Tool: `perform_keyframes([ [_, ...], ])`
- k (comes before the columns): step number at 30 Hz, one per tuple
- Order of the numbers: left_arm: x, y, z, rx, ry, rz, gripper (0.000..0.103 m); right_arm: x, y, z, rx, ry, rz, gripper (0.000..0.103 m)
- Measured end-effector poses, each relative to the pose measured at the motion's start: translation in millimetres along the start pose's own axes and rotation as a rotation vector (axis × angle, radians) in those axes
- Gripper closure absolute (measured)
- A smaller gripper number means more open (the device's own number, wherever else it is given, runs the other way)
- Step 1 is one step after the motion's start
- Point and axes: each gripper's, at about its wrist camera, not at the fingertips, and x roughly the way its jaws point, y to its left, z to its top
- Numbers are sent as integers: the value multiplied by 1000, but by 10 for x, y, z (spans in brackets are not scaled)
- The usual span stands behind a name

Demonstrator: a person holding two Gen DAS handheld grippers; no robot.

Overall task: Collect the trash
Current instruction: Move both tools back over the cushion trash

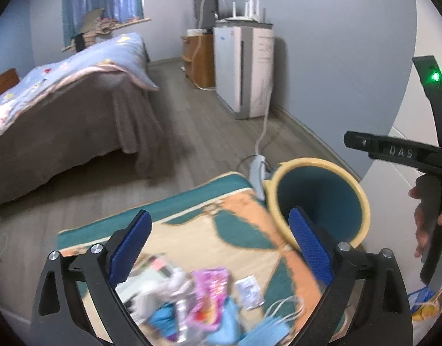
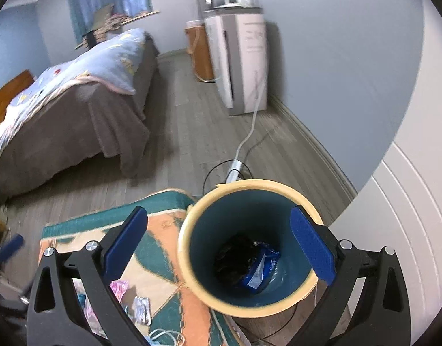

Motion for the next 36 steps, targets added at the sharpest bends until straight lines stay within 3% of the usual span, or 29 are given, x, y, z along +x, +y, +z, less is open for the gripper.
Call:
perform_keyframes([
  [6, -441, 465, -135, -30, -17, 61, 6, -208, 358, -73, -67, -14, 1, 6],
  [11, -679, 864, -288, -135, -26, 101, 6, -362, 647, -153, -103, -27, 0, 6],
  [23, -957, 1445, -653, -252, -27, 196, 6, -603, 1284, -492, -213, -18, 39, 6],
  [33, -858, 1771, -814, -318, 25, 254, 5, -260, 1342, -825, -35, 143, 104, 6],
  [36, -798, 1818, -867, -306, 50, 267, 5, -152, 1378, -868, -64, 152, 78, 6],
])
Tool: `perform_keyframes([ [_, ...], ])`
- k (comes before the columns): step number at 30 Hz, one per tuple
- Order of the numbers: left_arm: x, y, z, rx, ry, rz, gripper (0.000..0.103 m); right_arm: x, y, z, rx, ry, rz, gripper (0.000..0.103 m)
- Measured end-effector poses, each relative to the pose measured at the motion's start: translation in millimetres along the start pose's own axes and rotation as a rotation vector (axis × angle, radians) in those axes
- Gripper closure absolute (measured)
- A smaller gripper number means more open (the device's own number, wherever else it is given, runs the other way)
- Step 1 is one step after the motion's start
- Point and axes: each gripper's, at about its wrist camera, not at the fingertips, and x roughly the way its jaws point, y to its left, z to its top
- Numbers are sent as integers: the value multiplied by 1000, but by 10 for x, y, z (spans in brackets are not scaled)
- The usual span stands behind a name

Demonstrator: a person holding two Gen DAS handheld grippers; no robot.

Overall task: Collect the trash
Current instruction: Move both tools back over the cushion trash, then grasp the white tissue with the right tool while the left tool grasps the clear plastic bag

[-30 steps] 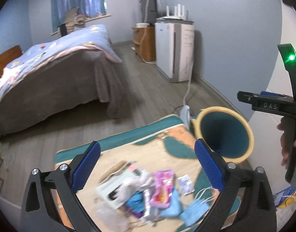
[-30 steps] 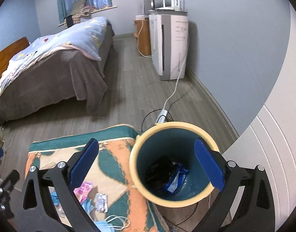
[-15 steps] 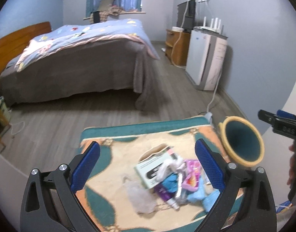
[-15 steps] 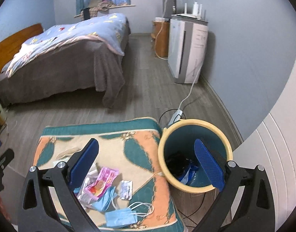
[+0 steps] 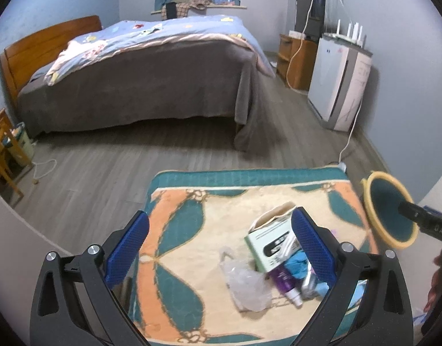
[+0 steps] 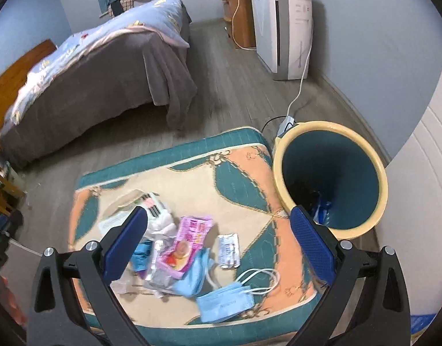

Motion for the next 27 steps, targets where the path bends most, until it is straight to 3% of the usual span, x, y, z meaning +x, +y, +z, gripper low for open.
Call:
perform_keyframes([
  [9, 285, 0, -9, 13, 70, -21, 5, 412, 53, -53, -4, 88, 26, 6],
  [17, 510, -48, -41, 87, 113, -13, 5, 761, 273, -69, -97, 155, 4, 6],
  [24, 654, 83, -103, 43, 158, -45, 5, 1027, 697, -118, -143, 219, 79, 6],
  [27, 779, 113, -242, 10, 216, -48, 5, 1147, 885, -165, -181, 248, 84, 8],
])
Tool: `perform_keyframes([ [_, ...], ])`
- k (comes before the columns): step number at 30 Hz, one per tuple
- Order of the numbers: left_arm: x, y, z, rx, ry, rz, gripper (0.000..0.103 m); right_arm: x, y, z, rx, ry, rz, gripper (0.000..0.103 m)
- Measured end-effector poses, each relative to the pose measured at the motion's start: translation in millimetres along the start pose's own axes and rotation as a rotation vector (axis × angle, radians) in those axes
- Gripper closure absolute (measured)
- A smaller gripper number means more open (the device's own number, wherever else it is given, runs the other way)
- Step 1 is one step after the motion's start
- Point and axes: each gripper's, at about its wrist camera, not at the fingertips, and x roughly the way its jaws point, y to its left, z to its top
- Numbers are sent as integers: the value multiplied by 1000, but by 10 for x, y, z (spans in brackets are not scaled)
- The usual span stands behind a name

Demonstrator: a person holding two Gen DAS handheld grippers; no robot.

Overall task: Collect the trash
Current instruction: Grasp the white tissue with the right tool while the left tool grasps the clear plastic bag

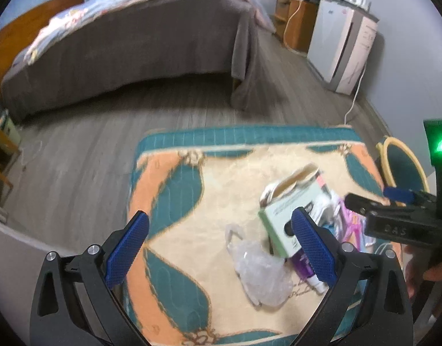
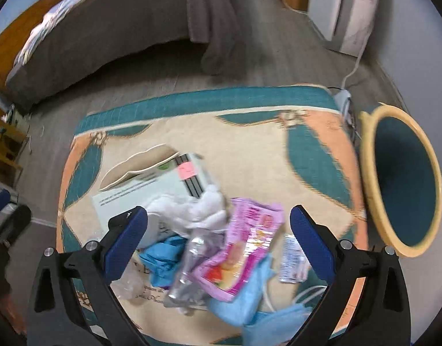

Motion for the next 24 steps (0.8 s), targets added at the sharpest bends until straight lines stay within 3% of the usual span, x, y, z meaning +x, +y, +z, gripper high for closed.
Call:
perform_keyframes([
  [7, 372, -52, -338, -20, 84, -18, 5, 170, 176, 33, 42, 58, 50, 27],
  [9, 444, -121, -415, 12, 95, -9, 5, 225, 173, 35, 59, 84, 56, 40],
  [11, 510, -194, -480, 42, 112, -25, 5, 278, 151, 38, 69, 110, 62, 46],
  [13, 610, -255, -538, 60, 153, -46, 6, 309, 147, 43, 55, 126, 61, 62],
  [15, 699, -281, -572, 59, 186, -49, 7, 332, 136, 58, 39, 145, 66, 90],
  [18, 813, -296, -632, 47, 229, -41, 10, 314, 83, 60, 55, 152, 90, 92],
  [20, 876, -298, -656, 51, 258, -48, 25, 276, 88, 65, 40, 144, 103, 92],
  [22, 935, -319, -682, 67, 294, -50, 49, 215, 106, 82, 19, 125, 101, 93],
  [24, 940, -322, -681, 83, 297, -32, 62, 122, 114, 106, -1, 95, 94, 93],
])
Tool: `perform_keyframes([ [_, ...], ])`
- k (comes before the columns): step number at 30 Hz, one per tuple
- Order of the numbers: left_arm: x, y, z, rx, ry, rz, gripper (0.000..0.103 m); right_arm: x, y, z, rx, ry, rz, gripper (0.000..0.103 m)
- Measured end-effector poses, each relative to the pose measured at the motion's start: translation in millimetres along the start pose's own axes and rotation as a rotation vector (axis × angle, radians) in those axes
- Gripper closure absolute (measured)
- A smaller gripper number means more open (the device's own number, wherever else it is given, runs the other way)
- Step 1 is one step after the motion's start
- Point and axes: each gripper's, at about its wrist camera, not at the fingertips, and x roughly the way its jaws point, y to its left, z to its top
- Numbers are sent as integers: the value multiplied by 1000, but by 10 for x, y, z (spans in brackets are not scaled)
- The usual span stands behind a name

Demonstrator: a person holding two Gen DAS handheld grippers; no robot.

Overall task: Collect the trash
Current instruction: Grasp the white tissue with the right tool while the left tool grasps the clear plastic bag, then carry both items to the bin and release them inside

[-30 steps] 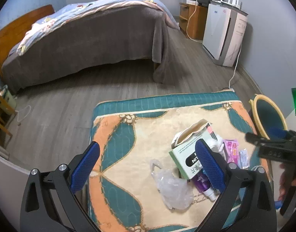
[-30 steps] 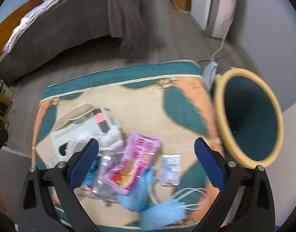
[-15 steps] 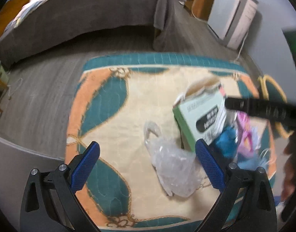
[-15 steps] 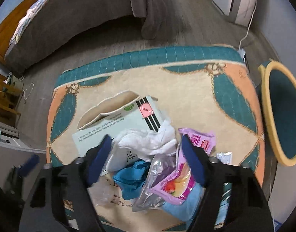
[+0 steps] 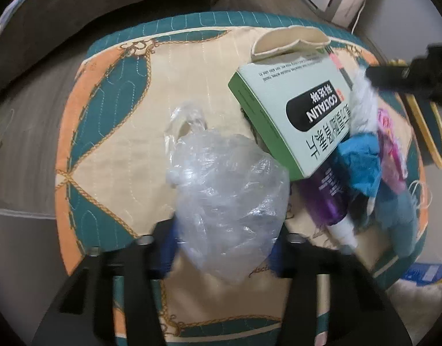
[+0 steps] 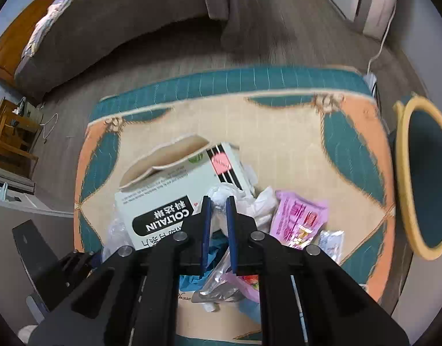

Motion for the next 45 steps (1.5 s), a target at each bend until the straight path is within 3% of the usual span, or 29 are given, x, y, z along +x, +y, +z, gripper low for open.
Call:
perform_keyframes([
  [4, -169, 87, 38, -35, -52, -4, 72, -168, -54, 28, 7, -44, 11, 93],
  [12, -766, 191, 126, -68, -242, 56, 73, -612, -160, 50, 13, -153, -15, 93],
  [18, -1290, 49, 221, -8, -406, 74, 73, -971, -267, 33, 44, -245, -12, 93],
  [26, -1660, -207, 301, 45, -530, 27, 73, -1341, -512, -8, 111, -323, 39, 93],
  [34, -1808, -556, 344, 125, -571, -26, 73, -1462, -833, -31, 118, -355, -10, 93],
  [45, -1727, -962, 361, 198, -549, -68, 73, -1445, -1318, -112, 160, -333, -25, 93],
])
